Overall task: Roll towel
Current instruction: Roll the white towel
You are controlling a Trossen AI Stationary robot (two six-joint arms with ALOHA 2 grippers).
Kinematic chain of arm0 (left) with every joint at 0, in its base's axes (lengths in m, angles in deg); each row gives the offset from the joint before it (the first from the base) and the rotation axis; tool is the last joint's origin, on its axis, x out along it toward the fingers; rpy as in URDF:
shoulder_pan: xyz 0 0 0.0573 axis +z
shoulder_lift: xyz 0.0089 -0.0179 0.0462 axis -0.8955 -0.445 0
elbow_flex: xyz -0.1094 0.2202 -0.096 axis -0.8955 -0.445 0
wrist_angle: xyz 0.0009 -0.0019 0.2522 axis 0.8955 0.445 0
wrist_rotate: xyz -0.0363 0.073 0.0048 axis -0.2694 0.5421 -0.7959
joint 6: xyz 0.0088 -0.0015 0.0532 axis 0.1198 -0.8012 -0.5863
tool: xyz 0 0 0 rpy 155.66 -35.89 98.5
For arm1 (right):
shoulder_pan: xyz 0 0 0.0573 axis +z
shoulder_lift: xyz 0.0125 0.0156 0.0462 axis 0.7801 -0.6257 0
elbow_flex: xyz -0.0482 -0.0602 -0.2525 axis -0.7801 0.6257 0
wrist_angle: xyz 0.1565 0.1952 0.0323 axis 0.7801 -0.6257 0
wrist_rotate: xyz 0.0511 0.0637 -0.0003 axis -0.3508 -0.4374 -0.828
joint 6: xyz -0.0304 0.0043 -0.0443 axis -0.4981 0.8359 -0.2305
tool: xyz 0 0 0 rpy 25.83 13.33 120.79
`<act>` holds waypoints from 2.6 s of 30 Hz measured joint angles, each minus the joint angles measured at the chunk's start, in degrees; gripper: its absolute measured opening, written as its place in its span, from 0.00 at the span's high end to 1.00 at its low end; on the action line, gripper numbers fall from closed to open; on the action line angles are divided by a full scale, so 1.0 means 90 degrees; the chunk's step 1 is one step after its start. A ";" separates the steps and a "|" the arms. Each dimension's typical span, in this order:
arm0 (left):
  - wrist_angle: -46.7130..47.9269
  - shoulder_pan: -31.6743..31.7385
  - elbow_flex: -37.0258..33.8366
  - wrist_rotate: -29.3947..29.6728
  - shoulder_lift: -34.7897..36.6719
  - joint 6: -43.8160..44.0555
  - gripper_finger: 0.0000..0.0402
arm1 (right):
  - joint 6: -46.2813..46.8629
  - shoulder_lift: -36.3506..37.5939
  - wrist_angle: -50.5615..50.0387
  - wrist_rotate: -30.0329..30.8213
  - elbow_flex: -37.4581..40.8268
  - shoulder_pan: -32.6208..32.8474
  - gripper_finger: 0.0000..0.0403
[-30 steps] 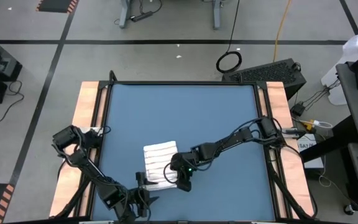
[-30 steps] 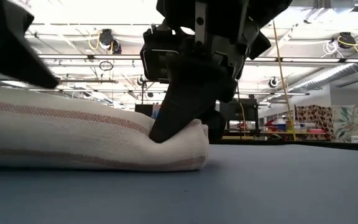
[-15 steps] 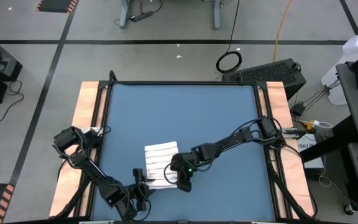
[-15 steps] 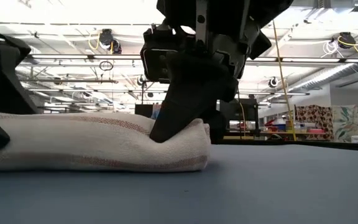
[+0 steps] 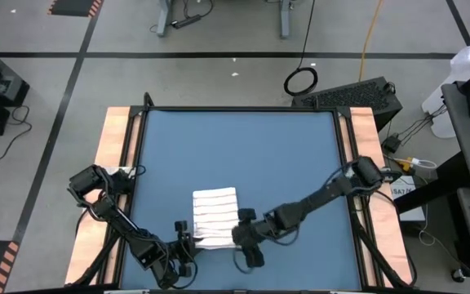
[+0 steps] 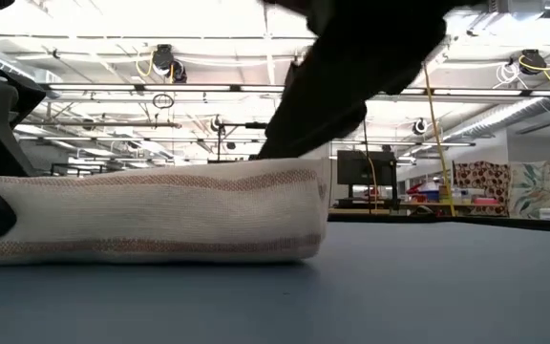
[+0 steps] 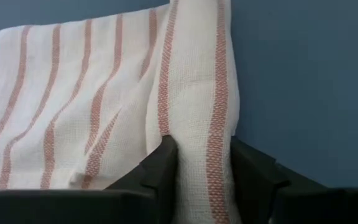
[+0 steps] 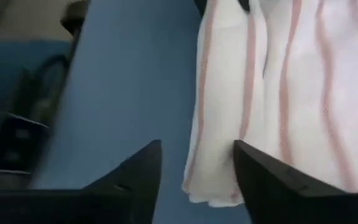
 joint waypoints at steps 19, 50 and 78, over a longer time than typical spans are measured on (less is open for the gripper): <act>0.0020 0.0518 -0.0010 -0.1468 0.0317 0.0745 0.68 | -0.1051 -0.0748 0.0904 0.3493 -0.0017 0.1082 0.37; 0.0255 0.0535 0.0116 -0.1065 0.0755 0.0457 0.42 | 0.0464 -0.0854 0.0282 0.1252 -0.0056 -0.0178 0.61; -0.0483 0.0342 0.0078 0.0036 0.0291 -0.0168 0.30 | 0.1452 -0.0877 0.0257 -0.2135 -0.0032 -0.1364 0.75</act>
